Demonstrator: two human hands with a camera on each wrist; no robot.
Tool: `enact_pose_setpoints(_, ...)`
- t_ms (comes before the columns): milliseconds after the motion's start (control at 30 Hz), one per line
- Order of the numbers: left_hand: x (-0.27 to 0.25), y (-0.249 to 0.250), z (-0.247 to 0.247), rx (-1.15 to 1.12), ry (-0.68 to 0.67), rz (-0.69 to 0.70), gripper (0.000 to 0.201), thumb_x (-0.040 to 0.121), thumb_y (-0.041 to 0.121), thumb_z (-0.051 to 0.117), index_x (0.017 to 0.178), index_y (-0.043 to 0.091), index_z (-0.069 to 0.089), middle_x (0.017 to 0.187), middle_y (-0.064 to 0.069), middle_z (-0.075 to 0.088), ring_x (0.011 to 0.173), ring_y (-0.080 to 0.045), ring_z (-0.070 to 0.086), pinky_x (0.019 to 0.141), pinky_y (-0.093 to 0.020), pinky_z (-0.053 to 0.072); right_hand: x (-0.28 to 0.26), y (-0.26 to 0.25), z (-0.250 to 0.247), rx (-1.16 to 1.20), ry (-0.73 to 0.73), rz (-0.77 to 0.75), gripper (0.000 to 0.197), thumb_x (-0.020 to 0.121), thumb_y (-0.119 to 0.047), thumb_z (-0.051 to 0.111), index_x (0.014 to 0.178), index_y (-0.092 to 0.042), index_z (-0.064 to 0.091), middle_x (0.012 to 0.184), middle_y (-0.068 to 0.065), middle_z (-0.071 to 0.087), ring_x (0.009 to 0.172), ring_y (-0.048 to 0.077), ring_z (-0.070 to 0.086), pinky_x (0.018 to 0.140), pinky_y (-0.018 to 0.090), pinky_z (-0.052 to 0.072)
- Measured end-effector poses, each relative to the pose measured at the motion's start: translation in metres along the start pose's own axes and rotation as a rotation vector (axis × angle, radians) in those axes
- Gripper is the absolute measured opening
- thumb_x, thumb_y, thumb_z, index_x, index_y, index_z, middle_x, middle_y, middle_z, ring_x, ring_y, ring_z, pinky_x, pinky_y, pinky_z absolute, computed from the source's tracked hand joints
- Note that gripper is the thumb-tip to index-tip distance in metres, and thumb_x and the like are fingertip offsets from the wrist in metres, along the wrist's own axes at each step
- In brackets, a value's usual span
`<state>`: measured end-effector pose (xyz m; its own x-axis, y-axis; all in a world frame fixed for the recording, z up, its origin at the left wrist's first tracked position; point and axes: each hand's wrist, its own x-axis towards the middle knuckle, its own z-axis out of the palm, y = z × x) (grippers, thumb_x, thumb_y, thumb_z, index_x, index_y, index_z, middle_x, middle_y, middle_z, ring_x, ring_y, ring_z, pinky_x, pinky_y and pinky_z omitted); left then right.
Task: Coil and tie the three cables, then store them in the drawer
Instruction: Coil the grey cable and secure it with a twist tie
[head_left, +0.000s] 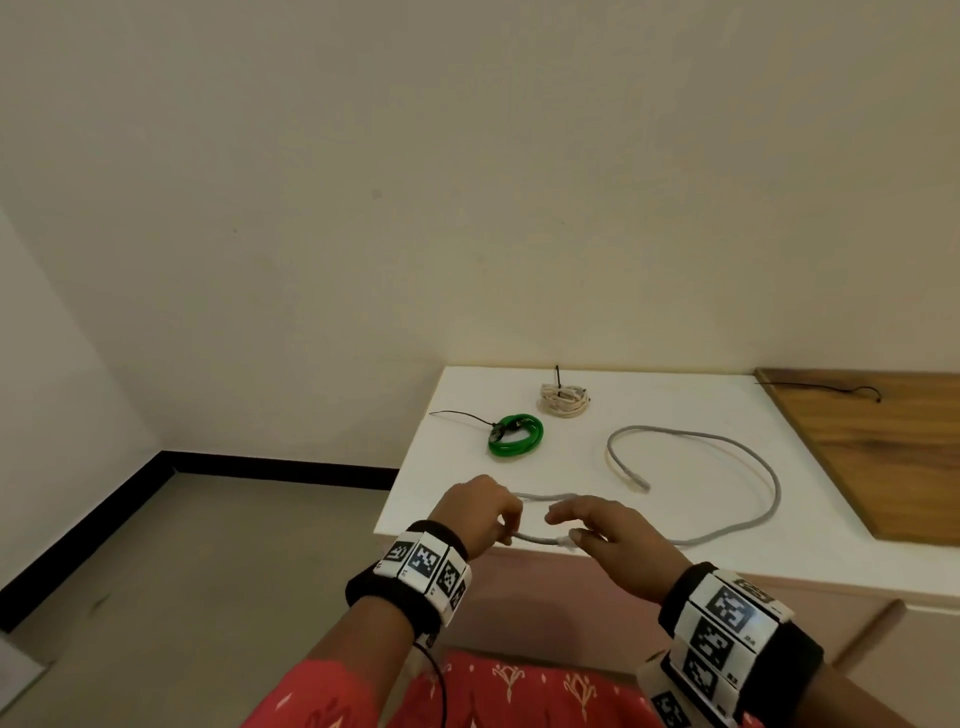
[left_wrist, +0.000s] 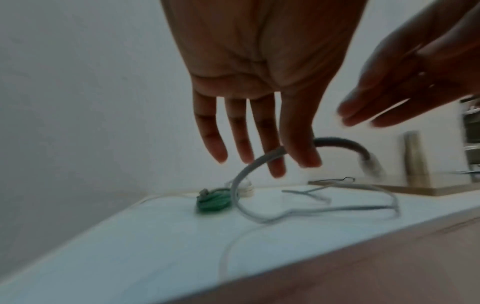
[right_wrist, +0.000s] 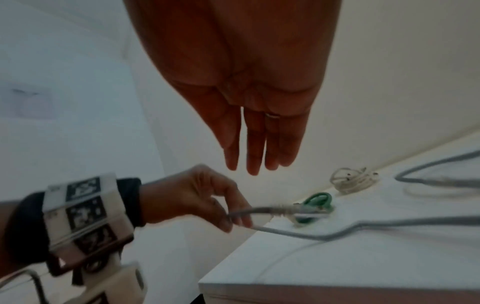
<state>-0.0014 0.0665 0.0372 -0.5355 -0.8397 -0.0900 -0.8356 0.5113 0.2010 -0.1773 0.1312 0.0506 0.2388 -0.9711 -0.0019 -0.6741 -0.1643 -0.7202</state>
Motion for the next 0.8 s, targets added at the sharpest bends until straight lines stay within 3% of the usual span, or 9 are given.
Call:
enact_pose_setpoints(67, -0.007, 0.017, -0.015, -0.038, 0.052, 0.078, 0.015, 0.087, 0.018, 0.056, 0.095, 0.012, 0.067, 0.101, -0.006, 0.070, 0.095, -0.022, 0.060, 0.080, -0.032, 0.043, -0.008, -0.008, -0.004, -0.106, -0.048, -0.032, 0.031, 0.095, -0.015, 0.042, 0.124, -0.017, 0.053, 0.129, -0.004, 0.054, 0.121, 0.012, 0.047, 0.099, 0.020, 0.032)
enact_pose_setpoints(133, -0.016, 0.032, -0.026, -0.086, 0.141, 0.148, 0.016, 0.087, 0.018, 0.055, 0.096, 0.011, 0.066, 0.096, -0.006, 0.072, 0.090, -0.022, 0.061, 0.079, -0.032, 0.043, -0.016, -0.014, -0.010, -0.133, -0.090, -0.024, 0.029, 0.096, -0.020, 0.040, 0.119, -0.012, 0.056, 0.116, 0.003, 0.063, 0.109, 0.018, 0.056, 0.095, 0.028, 0.040)
enact_pose_setpoints(200, -0.023, 0.045, -0.033, -0.229, 0.247, 0.187, 0.014, 0.086, 0.015, 0.056, 0.094, 0.009, 0.066, 0.091, -0.008, 0.071, 0.085, -0.021, 0.061, 0.076, -0.029, 0.043, -0.025, -0.015, -0.020, 0.043, -0.102, 0.022, 0.026, 0.097, -0.019, 0.039, 0.100, -0.008, 0.062, 0.082, 0.003, 0.066, 0.075, 0.012, 0.060, 0.075, 0.028, 0.050)
enact_pose_setpoints(300, -0.030, 0.060, -0.034, -0.477, 0.337, 0.257, 0.008, 0.085, 0.012, 0.058, 0.085, 0.008, 0.065, 0.072, -0.001, 0.066, 0.069, -0.010, 0.058, 0.069, -0.022, 0.043, -0.047, -0.015, -0.034, 0.622, -0.143, 0.171, 0.029, 0.097, -0.016, 0.038, 0.075, -0.011, 0.056, 0.052, -0.003, 0.046, 0.046, 0.008, 0.044, 0.048, 0.019, 0.039)
enact_pose_setpoints(400, -0.030, 0.068, -0.023, -0.808, 0.346, 0.223, 0.016, 0.086, 0.013, 0.055, 0.072, 0.018, 0.058, 0.054, 0.011, 0.054, 0.053, -0.002, 0.050, 0.060, -0.014, 0.045, -0.066, -0.020, -0.050, 1.209, -0.145, 0.164, 0.021, 0.089, -0.016, 0.040, 0.071, -0.011, 0.051, 0.050, -0.003, 0.039, 0.045, 0.010, 0.038, 0.044, 0.020, 0.038)
enact_pose_setpoints(467, -0.030, 0.070, -0.009, -0.977, 0.335, 0.160, 0.016, 0.085, 0.019, 0.049, 0.072, 0.022, 0.058, 0.049, 0.012, 0.053, 0.050, -0.003, 0.049, 0.061, -0.025, 0.051, -0.068, -0.026, -0.059, 1.395, -0.093, 0.092, 0.014, 0.083, -0.019, 0.045, 0.073, -0.010, 0.051, 0.049, -0.004, 0.041, 0.044, 0.009, 0.040, 0.044, 0.019, 0.041)
enact_pose_setpoints(533, -0.030, 0.073, 0.004, -1.053, 0.323, 0.134, 0.018, 0.089, 0.018, 0.045, 0.079, 0.020, 0.060, 0.048, 0.011, 0.051, 0.050, -0.005, 0.049, 0.063, -0.037, 0.053, -0.064, -0.027, -0.064, 1.533, -0.033, 0.008, 0.016, 0.074, -0.022, 0.064, 0.076, -0.010, 0.054, 0.050, -0.004, 0.044, 0.043, 0.009, 0.042, 0.044, 0.019, 0.043)
enact_pose_setpoints(600, -0.029, 0.081, 0.011, -1.085, 0.306, 0.134, 0.021, 0.094, 0.010, 0.040, 0.088, 0.018, 0.059, 0.049, 0.010, 0.049, 0.051, -0.008, 0.050, 0.063, -0.037, 0.053, -0.059, -0.025, -0.067, 1.654, 0.013, -0.063, 0.037, 0.052, -0.022, 0.086, 0.075, -0.010, 0.060, 0.051, -0.004, 0.047, 0.044, 0.009, 0.046, 0.046, 0.020, 0.047)
enact_pose_setpoints(800, -0.027, 0.106, 0.024, -1.229, 0.173, 0.151, 0.021, 0.097, 0.015, 0.034, 0.094, 0.012, 0.054, 0.056, 0.003, 0.043, 0.050, -0.013, 0.054, 0.062, -0.027, 0.052, -0.055, -0.017, -0.071, 1.733, 0.153, -0.213, 0.043, 0.038, -0.023, 0.093, 0.071, -0.013, 0.067, 0.059, -0.002, 0.058, 0.054, 0.010, 0.058, 0.059, 0.022, 0.055)
